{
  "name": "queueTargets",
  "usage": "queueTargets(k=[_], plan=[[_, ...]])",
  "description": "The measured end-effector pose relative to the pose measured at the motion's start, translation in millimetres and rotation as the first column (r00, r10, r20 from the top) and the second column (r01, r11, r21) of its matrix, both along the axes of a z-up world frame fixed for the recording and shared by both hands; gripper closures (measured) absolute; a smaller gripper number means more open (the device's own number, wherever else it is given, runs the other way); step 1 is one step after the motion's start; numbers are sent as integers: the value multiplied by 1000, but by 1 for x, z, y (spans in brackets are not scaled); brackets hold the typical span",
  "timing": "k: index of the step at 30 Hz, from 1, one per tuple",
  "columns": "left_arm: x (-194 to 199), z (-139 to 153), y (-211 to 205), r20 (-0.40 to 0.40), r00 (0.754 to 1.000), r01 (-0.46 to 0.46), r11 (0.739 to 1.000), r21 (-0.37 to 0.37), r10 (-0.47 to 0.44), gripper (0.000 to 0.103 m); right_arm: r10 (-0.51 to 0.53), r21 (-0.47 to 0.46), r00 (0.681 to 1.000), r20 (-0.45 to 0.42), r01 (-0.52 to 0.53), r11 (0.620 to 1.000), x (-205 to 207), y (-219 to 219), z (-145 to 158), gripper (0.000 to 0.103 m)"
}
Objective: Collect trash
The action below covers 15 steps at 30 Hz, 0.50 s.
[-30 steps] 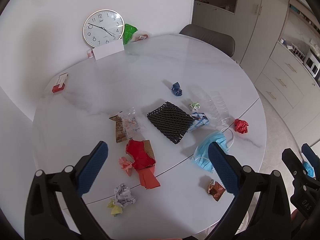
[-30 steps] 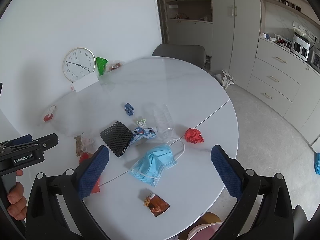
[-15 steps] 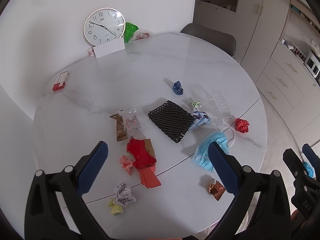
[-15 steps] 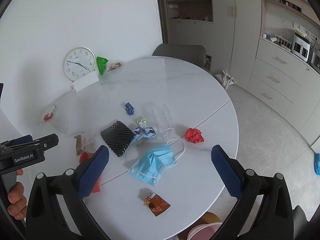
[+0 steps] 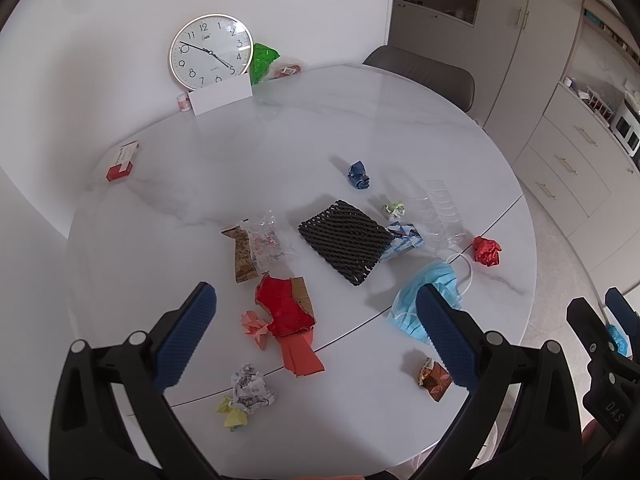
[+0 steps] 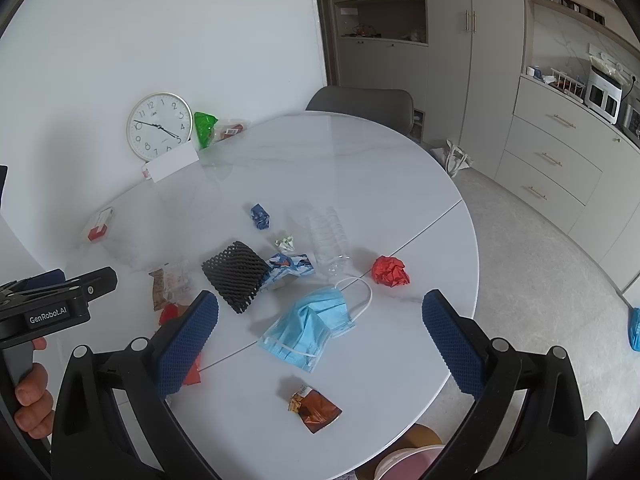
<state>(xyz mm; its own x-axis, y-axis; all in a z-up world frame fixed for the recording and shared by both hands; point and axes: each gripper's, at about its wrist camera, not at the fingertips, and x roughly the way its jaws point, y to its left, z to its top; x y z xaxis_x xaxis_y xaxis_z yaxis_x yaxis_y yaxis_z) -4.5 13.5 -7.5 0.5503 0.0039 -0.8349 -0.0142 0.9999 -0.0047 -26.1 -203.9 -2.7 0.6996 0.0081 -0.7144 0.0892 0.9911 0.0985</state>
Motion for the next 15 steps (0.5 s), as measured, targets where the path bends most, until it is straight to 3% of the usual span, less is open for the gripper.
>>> queueTargets(k=[15], plan=[[-5, -9, 11, 6, 999, 32, 999, 29, -32, 7, 13, -6, 1000, -7, -13, 1000, -1, 1, -7, 2]])
